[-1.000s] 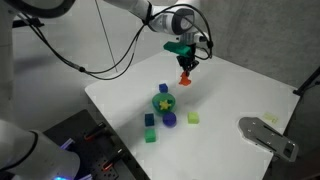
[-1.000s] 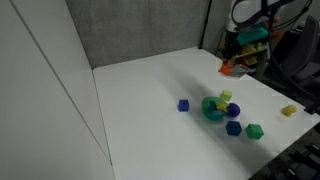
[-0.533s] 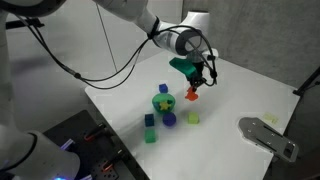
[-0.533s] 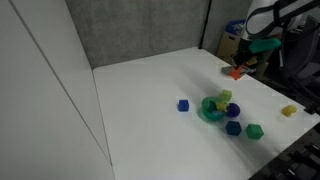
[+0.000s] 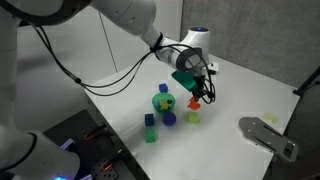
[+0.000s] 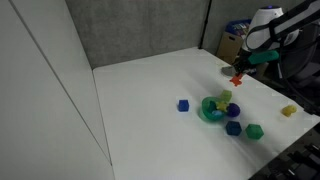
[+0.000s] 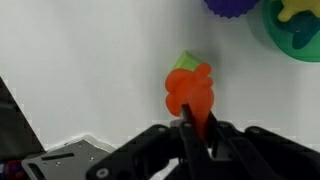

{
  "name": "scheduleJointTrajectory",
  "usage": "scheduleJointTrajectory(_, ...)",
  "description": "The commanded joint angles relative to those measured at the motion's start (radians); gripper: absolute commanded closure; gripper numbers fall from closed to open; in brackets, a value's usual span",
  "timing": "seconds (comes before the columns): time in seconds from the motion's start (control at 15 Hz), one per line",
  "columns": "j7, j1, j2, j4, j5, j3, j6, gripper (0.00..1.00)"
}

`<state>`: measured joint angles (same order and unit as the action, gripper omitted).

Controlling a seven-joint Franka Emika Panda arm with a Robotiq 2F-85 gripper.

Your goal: Put the orange rubber toy in the light green block

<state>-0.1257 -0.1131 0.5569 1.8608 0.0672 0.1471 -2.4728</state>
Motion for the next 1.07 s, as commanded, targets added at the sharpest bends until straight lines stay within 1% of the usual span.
scheduleJointTrajectory(0.0,-0.031,0.001,0.056,-0.030,-0.010,0.013,-0.036,0.95)
scheduleJointTrajectory(0.47,-0.059,0.002,0.165,-0.100,-0.017,0.025,-0.046,0.95)
scheduleJointTrajectory(1.0,-0.066,0.019,0.229,-0.178,-0.026,0.020,-0.039,0.96)
